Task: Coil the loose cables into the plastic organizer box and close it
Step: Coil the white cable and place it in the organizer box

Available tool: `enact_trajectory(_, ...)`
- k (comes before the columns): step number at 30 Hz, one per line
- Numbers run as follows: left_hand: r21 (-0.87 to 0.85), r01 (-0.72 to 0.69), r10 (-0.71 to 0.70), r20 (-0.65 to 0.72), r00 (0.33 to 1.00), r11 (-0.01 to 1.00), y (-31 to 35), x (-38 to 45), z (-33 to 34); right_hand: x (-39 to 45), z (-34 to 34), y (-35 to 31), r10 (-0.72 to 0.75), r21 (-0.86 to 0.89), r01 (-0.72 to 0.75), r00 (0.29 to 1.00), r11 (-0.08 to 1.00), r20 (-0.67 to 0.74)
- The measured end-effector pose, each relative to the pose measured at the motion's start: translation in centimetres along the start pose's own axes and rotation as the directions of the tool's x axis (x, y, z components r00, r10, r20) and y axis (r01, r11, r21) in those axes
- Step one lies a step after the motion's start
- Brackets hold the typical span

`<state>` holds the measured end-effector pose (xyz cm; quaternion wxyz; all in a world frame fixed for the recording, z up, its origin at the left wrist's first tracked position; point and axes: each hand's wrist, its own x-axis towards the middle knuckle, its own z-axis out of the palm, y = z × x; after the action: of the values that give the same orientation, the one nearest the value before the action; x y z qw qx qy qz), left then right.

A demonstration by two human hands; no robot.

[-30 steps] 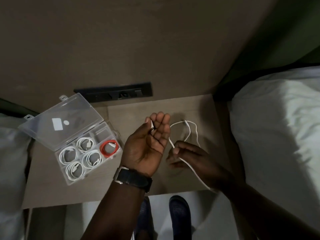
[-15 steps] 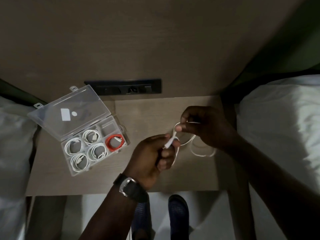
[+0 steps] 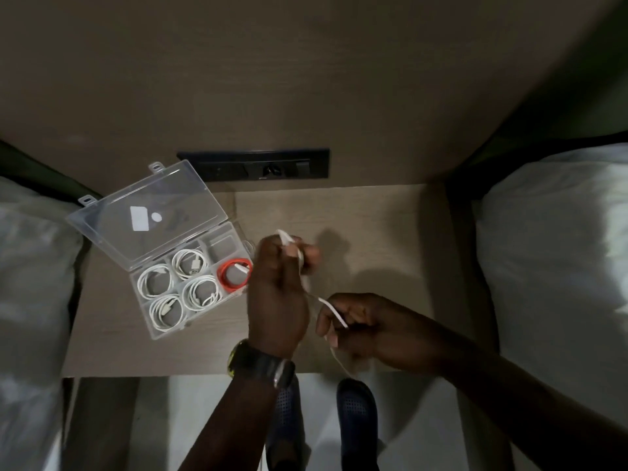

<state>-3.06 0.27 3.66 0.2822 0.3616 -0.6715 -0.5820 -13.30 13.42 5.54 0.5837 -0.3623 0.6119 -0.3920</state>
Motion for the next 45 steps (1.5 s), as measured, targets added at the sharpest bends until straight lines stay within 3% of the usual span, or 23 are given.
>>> enact_trajectory(1, 0.225, -0.09, 0.058, 0.143, 0.988, 0.97, -0.4, -0.2, -0.2, 0.1, -0.4, -0.4, -0.03, -0.087, 0.028, 0.999, 0.996, -0.018)
enact_trajectory(3, 0.368, -0.043, -0.093, 0.343, 0.935, 0.929, -0.4, -0.8, -0.4, 0.4, -1.9, -1.2, -0.127, -0.389, 0.086, 0.988, 0.917, -0.083)
enact_trajectory(5, 0.18, 0.272, -0.325, 0.438, 0.838, 0.945, 0.4, -1.4, -0.4, 1.0, -3.6, -2.0, -0.211, -0.628, 0.08, 0.968, 0.774, -0.137)
enact_trajectory(7, -0.013, 0.542, -0.479, 0.451, 0.753, 0.84, 1.2, -1.5, -0.7, 1.7, -4.3, -2.0, -0.259, -0.622, 0.072, 0.942, 0.78, -0.216)
enact_trajectory(10, -0.231, 0.805, -0.584, 0.584, 0.564, 0.547, 2.4, -0.9, -2.1, 2.8, -3.5, -0.8, -0.295, -0.498, 0.026, 0.831, 0.867, -0.471)
enact_trajectory(12, -0.356, 0.868, -0.515, 0.701, 0.493, 0.347, 3.2, -0.6, -2.8, 3.1, -2.3, 0.4, -0.258, -0.455, -0.039, 0.78, 0.889, -0.571)
enact_trajectory(16, -0.724, 0.667, -0.476, 0.53, 0.702, 0.177, 3.0, 0.9, -4.1, 1.6, 2.4, 2.5, -0.154, -0.422, -0.039, 0.897, 0.906, -0.415)
enact_trajectory(18, -0.796, 0.536, -0.534, 0.335, 0.777, 0.282, 2.2, 1.5, -4.6, 0.4, 4.9, 2.6, -0.111, -0.519, -0.007, 0.974, 0.855, -0.198)
enact_trajectory(19, -0.755, 0.484, -0.523, 0.222, 0.823, 0.441, 1.5, 1.4, -4.7, -0.1, 5.7, 2.4, -0.096, -0.573, 0.003, 0.987, 0.819, -0.131)
enact_trajectory(21, -0.327, 0.327, -0.324, 0.065, 0.944, 0.887, 0.5, 0.4, -4.7, -0.5, 5.8, 0.9, -0.122, -0.664, 0.043, 0.99, 0.747, -0.073)
enact_trajectory(22, -0.033, 0.198, -0.191, 0.136, 0.972, 0.98, 0.0, -0.5, -4.6, -0.6, 5.2, -0.2, -0.183, -0.702, 0.08, 0.98, 0.708, -0.074)
enact_trajectory(24, 0.235, 0.074, -0.162, 0.382, 0.91, 0.969, -0.4, -2.0, -4.6, -0.5, 3.2, -2.6, -0.347, -0.735, 0.14, 0.928, 0.664, -0.136)
enact_trajectory(25, 0.211, 0.164, -0.244, 0.44, 0.864, 0.964, -0.1, -2.5, -4.8, -0.3, 1.9, -3.4, -0.4, -0.73, 0.143, 0.896, 0.668, -0.191)
enact_trajectory(27, -0.002, 0.469, -0.405, 0.501, 0.765, 0.883, 0.9, -3.2, -5.2, 0.6, -0.3, -4.3, -0.423, -0.646, 0.158, 0.862, 0.746, -0.278)
enact_trajectory(30, -0.463, 0.746, -0.442, 0.607, 0.66, 0.479, 3.6, -2.8, -5.4, 2.6, 0.1, -3.3, -0.309, -0.325, 0.176, 0.852, 0.929, -0.422)
enact_trajectory(32, -0.694, 0.692, -0.384, 0.594, 0.706, 0.198, 4.5, -1.5, -5.8, 3.5, 2.6, -1.5, -0.218, -0.192, 0.143, 0.859, 0.971, -0.463)
enact_trajectory(34, -0.831, 0.545, -0.398, 0.465, 0.791, 0.11, 4.4, 0.2, -6.7, 3.1, 5.9, 0.5, -0.192, -0.203, 0.119, 0.899, 0.972, -0.393)
enact_trajectory(35, -0.86, 0.48, -0.42, 0.376, 0.826, 0.174, 4.0, 1.0, -7.2, 2.5, 7.4, 1.4, -0.213, -0.307, 0.108, 0.919, 0.945, -0.332)
enact_trajectory(37, -0.79, 0.359, -0.421, 0.142, 0.896, 0.498, 2.7, 1.7, -7.8, 1.1, 9.7, 2.3, -0.238, -0.516, 0.116, 0.955, 0.849, -0.176)
enact_trajectory(39, -0.384, 0.247, -0.257, 0.028, 0.966, 0.89, 1.3, 0.7, -7.6, 0.1, 10.2, 1.8, -0.226, -0.551, 0.13, 0.968, 0.824, -0.111)
enact_trajectory(40, -0.108, 0.168, -0.155, 0.113, 0.981, 0.98, 0.7, -0.4, -7.2, -0.1, 9.5, 1.1, -0.258, -0.6, 0.144, 0.96, 0.787, -0.109)
enact_trajectory(42, 0.223, 0.04, -0.121, 0.358, 0.926, 0.974, -0.3, -2.8, -6.5, -0.2, 6.8, -1.1, -0.376, -0.702, 0.149, 0.909, 0.696, -0.179)
enact_trajectory(45, 0.014, 0.364, -0.334, 0.427, 0.84, 0.931, 0.0, -4.7, -6.5, 0.0, 1.1, -3.7, -0.374, -0.622, 0.117, 0.877, 0.775, -0.301)
